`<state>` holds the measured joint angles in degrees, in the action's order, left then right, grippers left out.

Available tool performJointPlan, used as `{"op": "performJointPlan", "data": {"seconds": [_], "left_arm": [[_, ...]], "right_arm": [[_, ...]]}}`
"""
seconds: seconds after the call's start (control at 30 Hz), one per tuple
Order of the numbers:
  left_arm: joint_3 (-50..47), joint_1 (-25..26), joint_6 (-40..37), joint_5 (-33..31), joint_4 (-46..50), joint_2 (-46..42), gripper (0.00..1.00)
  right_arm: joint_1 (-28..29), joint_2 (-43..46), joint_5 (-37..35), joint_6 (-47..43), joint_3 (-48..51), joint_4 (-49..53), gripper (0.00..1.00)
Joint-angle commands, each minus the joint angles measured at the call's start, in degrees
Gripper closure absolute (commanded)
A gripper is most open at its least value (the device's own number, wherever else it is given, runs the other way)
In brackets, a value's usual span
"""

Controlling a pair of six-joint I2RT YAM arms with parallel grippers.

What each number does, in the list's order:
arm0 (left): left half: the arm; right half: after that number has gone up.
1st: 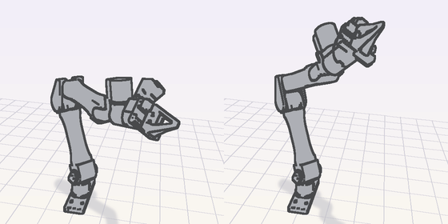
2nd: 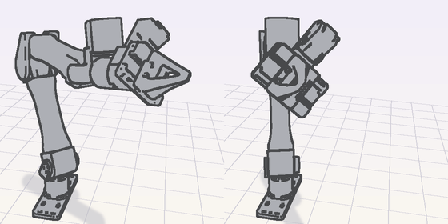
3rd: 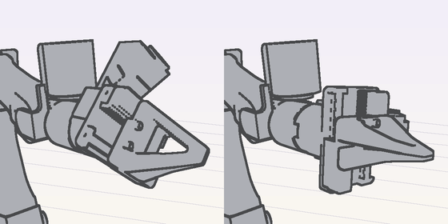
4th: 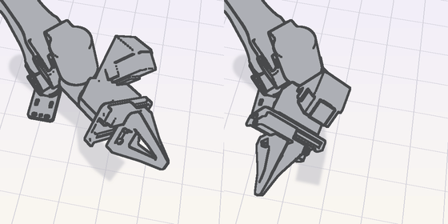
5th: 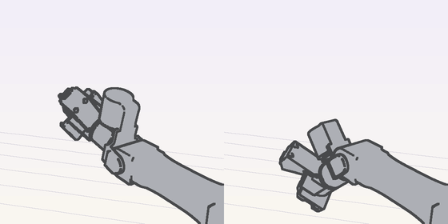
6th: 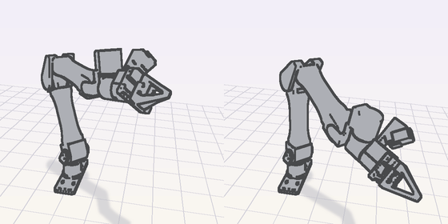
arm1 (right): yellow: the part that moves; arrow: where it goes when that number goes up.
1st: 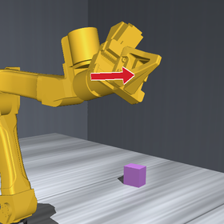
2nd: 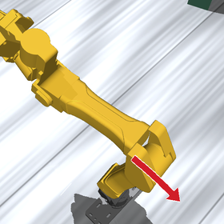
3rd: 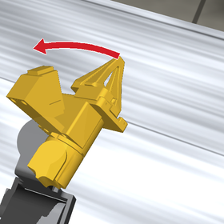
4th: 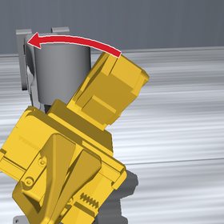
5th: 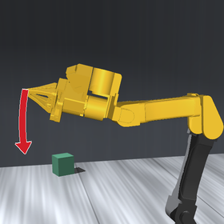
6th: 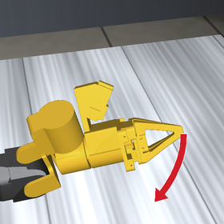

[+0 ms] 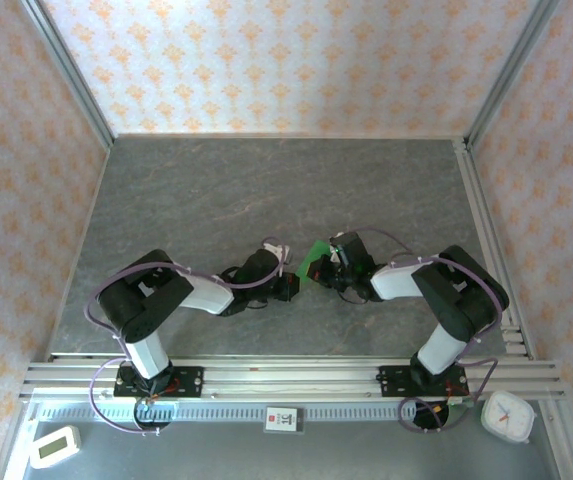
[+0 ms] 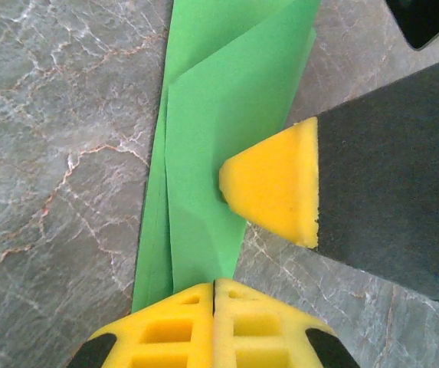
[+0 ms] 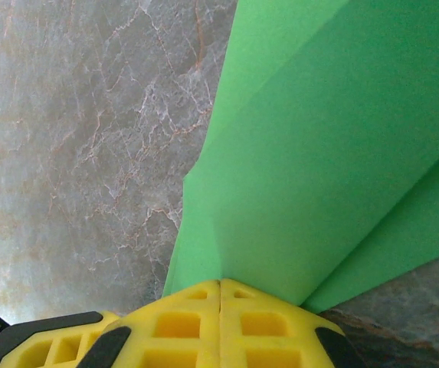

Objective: Fold a paper plane with a square sheet of paper (pick it up from the middle)
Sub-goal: Fold the wing for the fifth time at the center of the table.

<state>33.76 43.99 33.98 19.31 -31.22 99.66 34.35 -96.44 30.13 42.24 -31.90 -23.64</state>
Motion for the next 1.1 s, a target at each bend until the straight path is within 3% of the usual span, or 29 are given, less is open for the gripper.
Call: {"op": "performJointPlan", "data": {"seconds": [0.0, 0.27, 0.4, 1.07], "left_arm": [[-0.4, 0.6, -2.9, -4.8, 7.4, 1.1, 1.0], [7.0, 5.1, -8.1, -17.8, 24.1, -0.1, 1.0], [9.5, 6.5, -9.2, -21.2, 30.2, 0.5, 1.0], [-5.9, 7.0, -0.8, -19.0, 25.1, -7.8, 1.0]], "right_arm": [[1.6, -8.0, -5.2, -0.4, 0.7, 5.5, 1.0], [1.6, -7.8, -5.5, -0.7, 0.3, 6.2, 1.0], [1.5, -7.8, -5.8, -0.9, 0.4, 6.6, 1.0], [1.5, -9.2, -6.5, -0.8, 1.3, 5.6, 1.0]]}}
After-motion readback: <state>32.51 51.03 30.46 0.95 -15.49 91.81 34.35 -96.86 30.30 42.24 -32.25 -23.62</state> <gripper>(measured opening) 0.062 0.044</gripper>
